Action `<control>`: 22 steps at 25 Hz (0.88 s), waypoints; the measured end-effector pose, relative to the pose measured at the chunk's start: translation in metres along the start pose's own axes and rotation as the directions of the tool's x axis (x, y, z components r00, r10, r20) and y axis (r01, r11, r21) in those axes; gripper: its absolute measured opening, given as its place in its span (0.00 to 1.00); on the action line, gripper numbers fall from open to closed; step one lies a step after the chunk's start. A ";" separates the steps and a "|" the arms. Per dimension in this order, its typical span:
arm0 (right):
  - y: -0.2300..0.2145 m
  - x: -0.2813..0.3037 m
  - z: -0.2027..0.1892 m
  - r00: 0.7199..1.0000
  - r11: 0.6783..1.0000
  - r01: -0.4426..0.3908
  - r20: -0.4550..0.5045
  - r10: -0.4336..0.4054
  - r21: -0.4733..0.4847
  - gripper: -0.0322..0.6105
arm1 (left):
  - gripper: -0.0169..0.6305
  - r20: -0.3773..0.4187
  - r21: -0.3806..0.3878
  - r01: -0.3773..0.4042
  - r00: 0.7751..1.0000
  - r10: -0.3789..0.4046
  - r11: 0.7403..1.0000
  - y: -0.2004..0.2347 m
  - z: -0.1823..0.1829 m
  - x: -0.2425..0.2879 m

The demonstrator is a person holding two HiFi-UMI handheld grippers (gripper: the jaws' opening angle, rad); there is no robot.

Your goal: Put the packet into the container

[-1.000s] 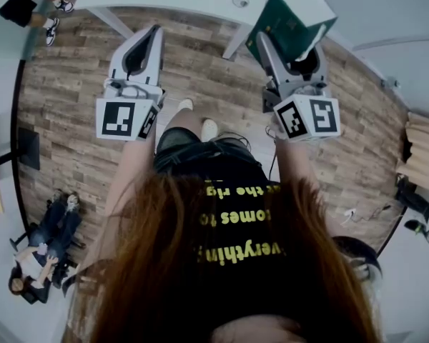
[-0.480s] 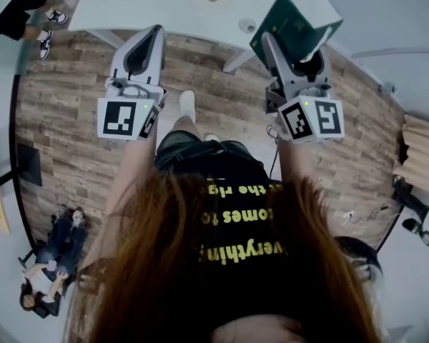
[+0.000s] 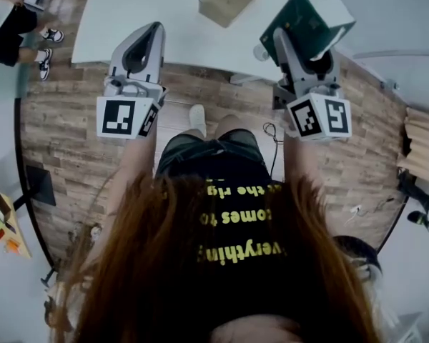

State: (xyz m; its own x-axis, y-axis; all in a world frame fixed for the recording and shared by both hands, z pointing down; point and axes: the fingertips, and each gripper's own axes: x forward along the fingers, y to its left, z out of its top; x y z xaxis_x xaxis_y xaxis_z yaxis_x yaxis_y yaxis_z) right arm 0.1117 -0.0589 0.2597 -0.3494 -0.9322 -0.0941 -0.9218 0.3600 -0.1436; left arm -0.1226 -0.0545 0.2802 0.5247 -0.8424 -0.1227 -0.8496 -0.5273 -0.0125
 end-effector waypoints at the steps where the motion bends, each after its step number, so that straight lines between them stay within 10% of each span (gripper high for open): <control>1: -0.005 0.008 -0.001 1.000 1.000 0.012 -0.006 -0.012 -0.002 0.64 | 0.03 -0.004 -0.010 0.001 1.000 -0.001 1.000 0.008 -0.004 0.006; 22: -0.108 0.133 -0.019 0.994 0.997 -0.070 -0.087 0.071 0.016 0.64 | 0.03 -0.023 -0.030 -0.104 0.994 0.104 0.994 0.053 -0.030 0.138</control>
State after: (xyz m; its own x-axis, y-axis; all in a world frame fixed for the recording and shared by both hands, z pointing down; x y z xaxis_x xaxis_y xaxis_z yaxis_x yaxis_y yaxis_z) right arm 0.1613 -0.2222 0.2816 -0.4273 -0.9039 -0.0179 -0.8923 0.4249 -0.1527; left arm -0.0940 -0.2019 0.2922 0.4350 -0.8948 -0.1004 -0.8976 -0.4398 0.0297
